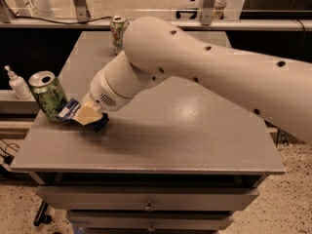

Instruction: Move rxbar blueberry near green can

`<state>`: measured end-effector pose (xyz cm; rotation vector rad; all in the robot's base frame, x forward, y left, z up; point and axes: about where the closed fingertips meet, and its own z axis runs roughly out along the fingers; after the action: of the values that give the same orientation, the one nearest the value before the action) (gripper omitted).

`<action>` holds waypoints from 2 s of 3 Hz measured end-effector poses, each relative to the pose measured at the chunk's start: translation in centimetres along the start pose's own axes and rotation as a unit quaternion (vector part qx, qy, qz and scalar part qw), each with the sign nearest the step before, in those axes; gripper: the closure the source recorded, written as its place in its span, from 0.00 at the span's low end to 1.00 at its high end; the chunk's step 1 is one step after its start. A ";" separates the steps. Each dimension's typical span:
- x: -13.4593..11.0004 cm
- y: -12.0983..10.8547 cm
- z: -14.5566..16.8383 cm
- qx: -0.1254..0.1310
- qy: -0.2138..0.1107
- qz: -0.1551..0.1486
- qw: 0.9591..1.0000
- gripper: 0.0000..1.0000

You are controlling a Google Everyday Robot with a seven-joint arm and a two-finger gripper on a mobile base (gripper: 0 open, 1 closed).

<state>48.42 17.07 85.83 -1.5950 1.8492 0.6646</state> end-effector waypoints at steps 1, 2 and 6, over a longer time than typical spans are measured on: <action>0.3 0.6 0.6 -0.006 0.005 0.001 1.000 0.84; 0.6 0.9 1.0 -0.010 0.008 0.001 1.000 0.59; 3.6 -3.8 -6.8 0.029 0.005 -0.014 0.999 0.00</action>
Offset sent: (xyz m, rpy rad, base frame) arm -0.0088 0.0046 -0.0183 -0.0169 0.0321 0.0114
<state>51.03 9.16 87.97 -1.5868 1.8343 0.5865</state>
